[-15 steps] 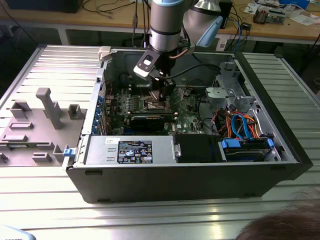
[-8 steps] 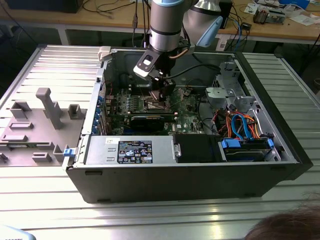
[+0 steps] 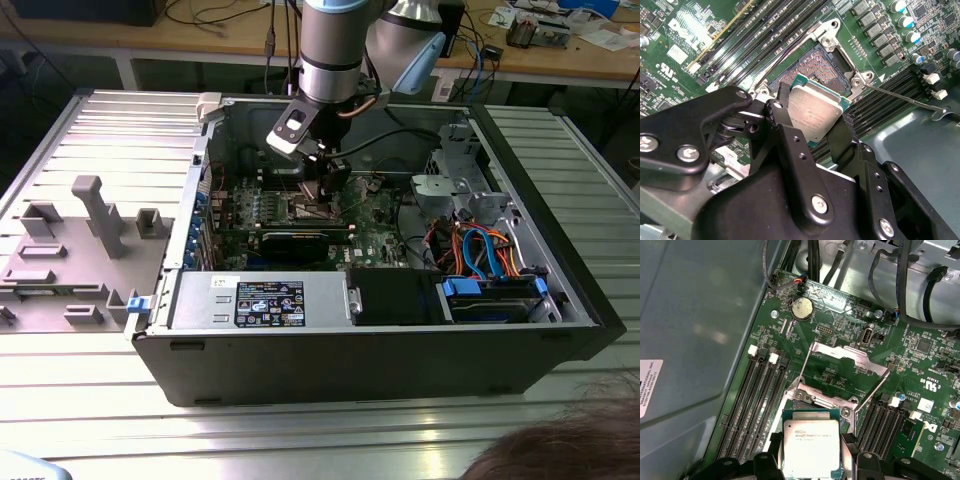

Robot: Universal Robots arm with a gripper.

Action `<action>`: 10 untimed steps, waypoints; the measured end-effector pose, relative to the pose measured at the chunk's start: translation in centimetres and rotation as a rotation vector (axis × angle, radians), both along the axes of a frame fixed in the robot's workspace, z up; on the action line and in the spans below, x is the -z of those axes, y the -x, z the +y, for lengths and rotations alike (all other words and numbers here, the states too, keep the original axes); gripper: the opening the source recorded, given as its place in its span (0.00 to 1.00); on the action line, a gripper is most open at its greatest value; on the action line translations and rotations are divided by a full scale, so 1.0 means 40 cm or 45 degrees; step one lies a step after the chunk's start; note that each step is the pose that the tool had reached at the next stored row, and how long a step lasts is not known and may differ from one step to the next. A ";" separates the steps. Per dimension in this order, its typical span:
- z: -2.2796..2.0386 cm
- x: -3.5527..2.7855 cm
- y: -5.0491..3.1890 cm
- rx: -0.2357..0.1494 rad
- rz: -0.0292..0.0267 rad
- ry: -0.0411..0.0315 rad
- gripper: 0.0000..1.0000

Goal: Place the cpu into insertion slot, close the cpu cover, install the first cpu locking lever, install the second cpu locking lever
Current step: 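Install the second cpu locking lever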

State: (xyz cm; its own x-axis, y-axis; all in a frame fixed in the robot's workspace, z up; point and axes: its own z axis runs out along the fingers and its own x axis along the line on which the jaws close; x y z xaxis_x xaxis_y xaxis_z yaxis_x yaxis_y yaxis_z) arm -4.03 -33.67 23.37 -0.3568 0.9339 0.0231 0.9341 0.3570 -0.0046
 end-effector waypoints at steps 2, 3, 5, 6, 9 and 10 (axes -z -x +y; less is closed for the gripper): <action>0.000 0.000 0.000 0.002 0.0000 0.0001 0.55; 0.000 0.000 0.000 0.003 0.0000 0.0001 0.55; 0.000 0.000 0.000 0.004 0.0000 0.0002 0.55; 0.000 0.000 0.000 0.005 -0.0001 0.0001 0.55; 0.000 0.000 0.000 0.007 0.0000 0.0001 0.55; 0.000 0.000 0.000 0.008 0.0000 0.0001 0.55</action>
State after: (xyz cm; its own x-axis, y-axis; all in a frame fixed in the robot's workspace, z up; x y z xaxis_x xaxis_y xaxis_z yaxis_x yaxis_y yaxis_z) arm -4.04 -33.67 23.38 -0.3506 0.9362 0.0230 0.9364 0.3508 -0.0046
